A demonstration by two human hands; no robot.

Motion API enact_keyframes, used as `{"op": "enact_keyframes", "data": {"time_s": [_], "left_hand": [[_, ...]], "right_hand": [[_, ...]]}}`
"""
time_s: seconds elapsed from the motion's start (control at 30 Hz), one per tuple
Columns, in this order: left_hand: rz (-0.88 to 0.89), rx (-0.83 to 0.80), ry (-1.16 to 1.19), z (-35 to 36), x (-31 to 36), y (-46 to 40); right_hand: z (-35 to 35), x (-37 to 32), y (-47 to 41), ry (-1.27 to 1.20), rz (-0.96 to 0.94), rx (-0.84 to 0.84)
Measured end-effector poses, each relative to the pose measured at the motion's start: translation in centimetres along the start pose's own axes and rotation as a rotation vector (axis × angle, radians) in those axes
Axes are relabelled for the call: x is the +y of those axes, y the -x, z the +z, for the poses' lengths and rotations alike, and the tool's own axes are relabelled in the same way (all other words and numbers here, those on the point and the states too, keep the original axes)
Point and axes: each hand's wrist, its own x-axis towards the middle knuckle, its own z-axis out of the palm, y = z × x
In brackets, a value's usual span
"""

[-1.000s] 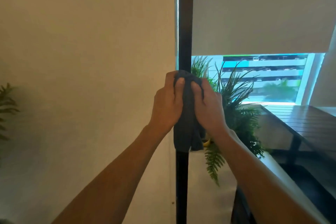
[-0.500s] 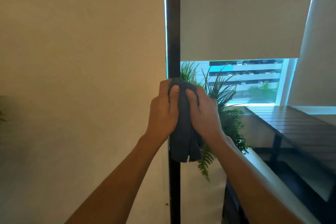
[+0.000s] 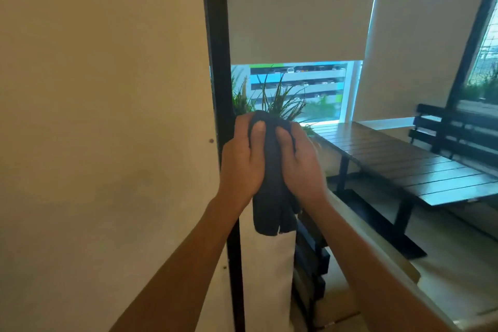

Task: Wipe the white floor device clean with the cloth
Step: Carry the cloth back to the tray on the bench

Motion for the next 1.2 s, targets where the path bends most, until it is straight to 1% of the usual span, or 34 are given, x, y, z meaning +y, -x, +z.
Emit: {"op": "enact_keyframes", "data": {"time_s": [0.2,0.27,0.4,0.57,0.73,0.8,0.97,1.2], "left_hand": [[-0.057,-0.084,0.036,4.1,-0.2,5.0],[-0.075,-0.118,0.063,6.0,0.0,7.0],[-0.102,-0.202,0.118,10.2,0.8,11.9],[-0.168,-0.33,0.137,15.6,3.1,19.0],[-0.27,-0.451,0.115,20.8,5.5,26.4],[-0.303,-0.503,0.081,22.6,6.3,29.3],[-0.332,-0.604,0.129,26.7,9.1,35.3],[-0.335,-0.741,0.199,32.0,11.4,39.7]], "right_hand": [[-4.3,1.8,5.2,0.069,0.135,0.021],[-6.0,3.0,7.2,0.125,0.169,0.03],[-10.4,5.3,11.7,0.192,0.262,0.046],[-17.3,7.3,18.1,0.294,0.383,0.012],[-23.7,9.8,24.7,0.256,0.557,0.048],[-26.2,10.4,27.2,0.237,0.597,0.07],[-31.9,11.2,32.4,0.189,0.674,0.125],[-37.5,14.0,37.2,0.191,0.796,0.221]]}}
